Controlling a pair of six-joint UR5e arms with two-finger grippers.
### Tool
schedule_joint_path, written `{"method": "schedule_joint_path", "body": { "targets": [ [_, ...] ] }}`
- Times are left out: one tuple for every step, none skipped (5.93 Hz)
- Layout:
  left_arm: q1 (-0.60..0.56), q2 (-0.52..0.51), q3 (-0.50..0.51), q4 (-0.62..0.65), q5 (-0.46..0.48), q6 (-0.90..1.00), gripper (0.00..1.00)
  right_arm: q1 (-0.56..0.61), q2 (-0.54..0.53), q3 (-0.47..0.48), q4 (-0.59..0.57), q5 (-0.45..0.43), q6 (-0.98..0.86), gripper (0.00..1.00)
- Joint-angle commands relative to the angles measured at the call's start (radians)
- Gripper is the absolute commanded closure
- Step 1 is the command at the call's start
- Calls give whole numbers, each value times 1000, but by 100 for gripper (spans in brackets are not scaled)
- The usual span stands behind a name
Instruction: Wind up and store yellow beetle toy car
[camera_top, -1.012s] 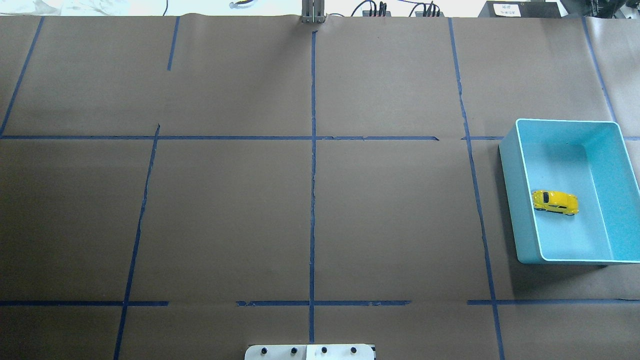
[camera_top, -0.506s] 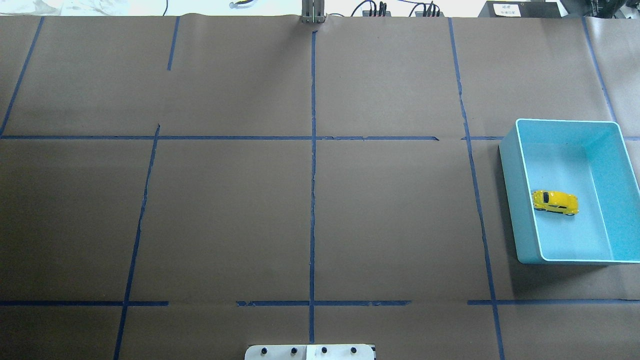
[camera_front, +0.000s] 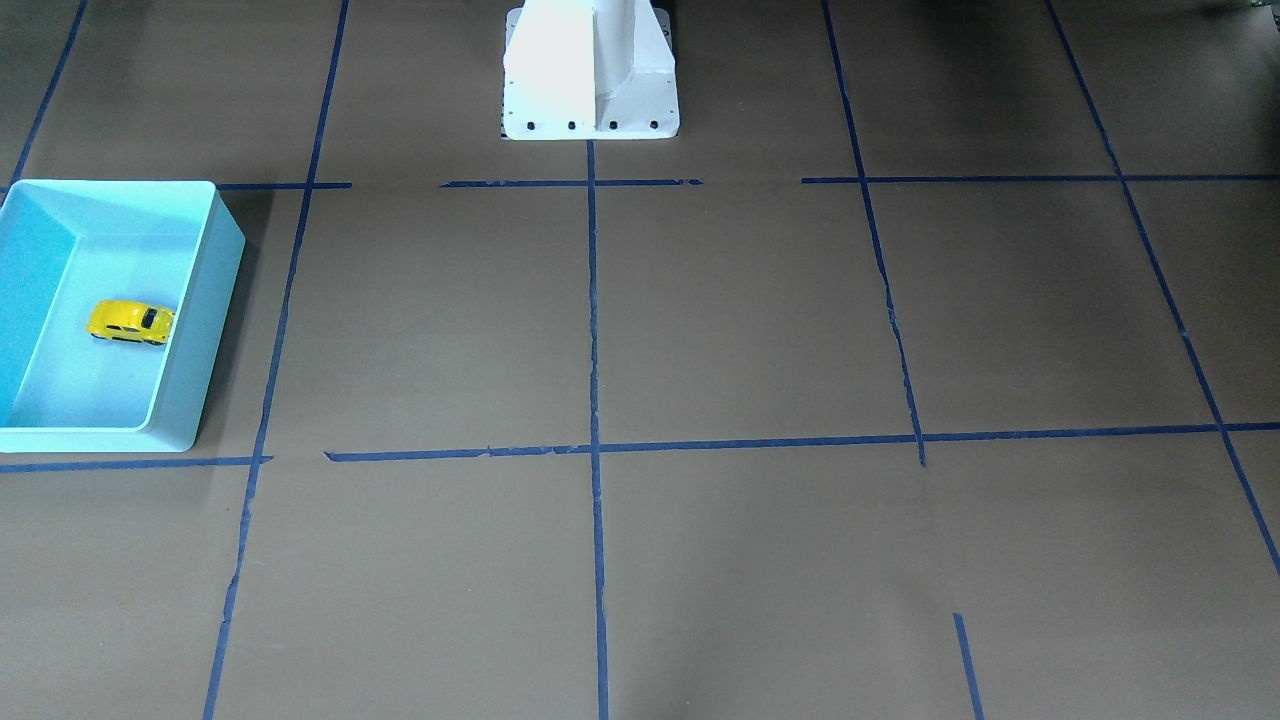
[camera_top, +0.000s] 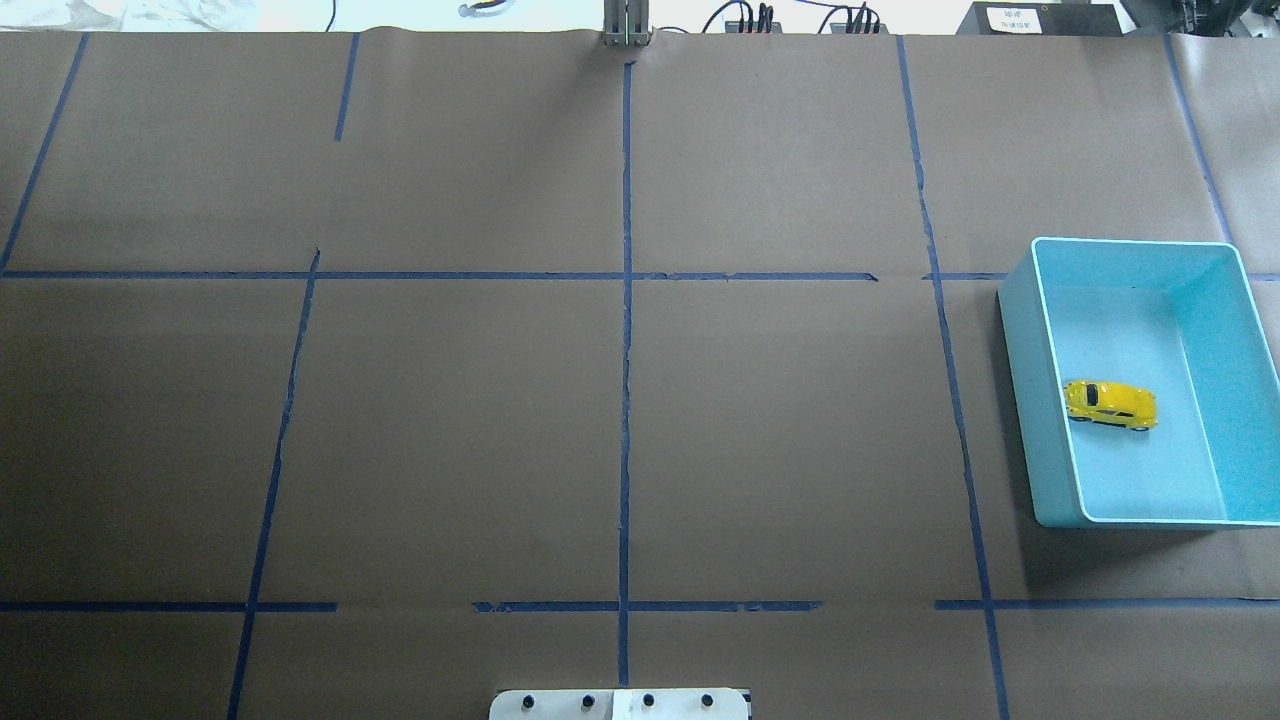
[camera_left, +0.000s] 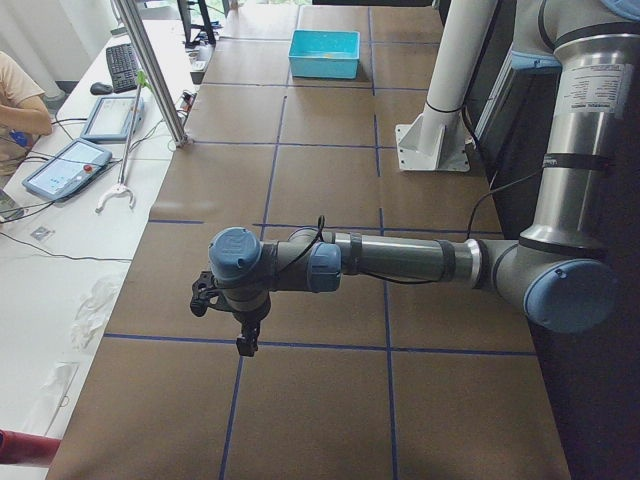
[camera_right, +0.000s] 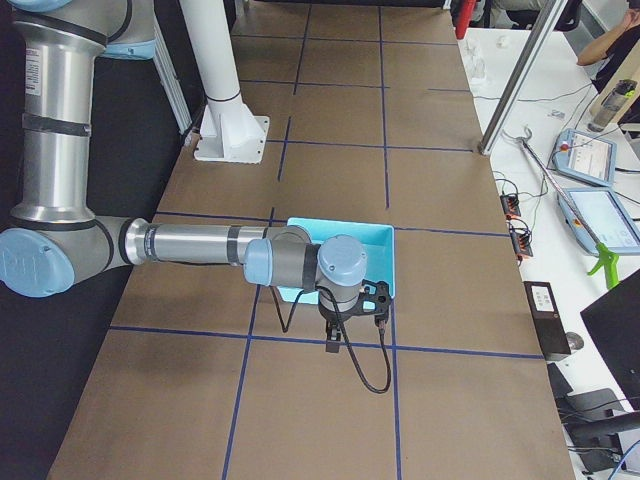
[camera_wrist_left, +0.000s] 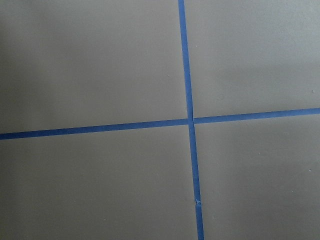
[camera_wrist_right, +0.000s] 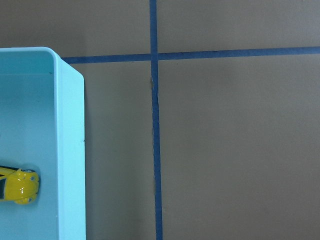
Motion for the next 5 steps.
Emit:
{"method": "schedule_joint_path", "body": {
  "targets": [
    [0, 3, 0, -1, 0, 0, 0, 8, 2, -7, 1, 0, 2, 0],
    [0, 4, 0, -1, 0, 2, 0, 12, 2, -7, 1, 0, 0, 0],
    [0, 4, -2, -1, 0, 2, 0, 17, 2, -5, 1, 0, 0, 0],
    [-2, 6, -4, -1, 0, 2, 0, 19, 2, -5, 1, -2, 0, 0],
    [0, 6, -5, -1, 0, 2, 0, 22, 2, -7, 1, -2, 0, 0]
  ]
}}
